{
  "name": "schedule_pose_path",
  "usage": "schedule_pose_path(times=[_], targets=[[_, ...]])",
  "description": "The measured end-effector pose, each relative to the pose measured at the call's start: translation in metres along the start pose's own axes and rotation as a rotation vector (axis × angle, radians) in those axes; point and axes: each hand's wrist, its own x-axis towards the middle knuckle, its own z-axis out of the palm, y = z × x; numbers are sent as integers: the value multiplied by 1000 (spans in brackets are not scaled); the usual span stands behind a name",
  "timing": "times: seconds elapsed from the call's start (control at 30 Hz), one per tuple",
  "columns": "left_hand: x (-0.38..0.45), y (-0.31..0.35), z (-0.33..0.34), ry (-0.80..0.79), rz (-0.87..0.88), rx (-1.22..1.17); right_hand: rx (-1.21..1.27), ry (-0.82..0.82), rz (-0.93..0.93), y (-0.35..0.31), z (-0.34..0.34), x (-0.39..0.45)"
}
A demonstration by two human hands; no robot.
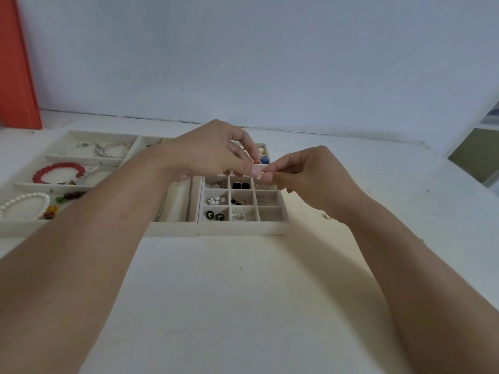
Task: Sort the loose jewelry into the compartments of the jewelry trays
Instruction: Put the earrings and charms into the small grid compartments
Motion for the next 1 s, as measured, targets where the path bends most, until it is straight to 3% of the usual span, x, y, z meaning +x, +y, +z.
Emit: schedule_pose_path(times=[0.3,1.0], targets=[[0,0,-7,146,29,-38,-211,-211,-89,-7,10,-9],[0,2,-4,114,36,-42,-556,-313,42,-22,26,-3]])
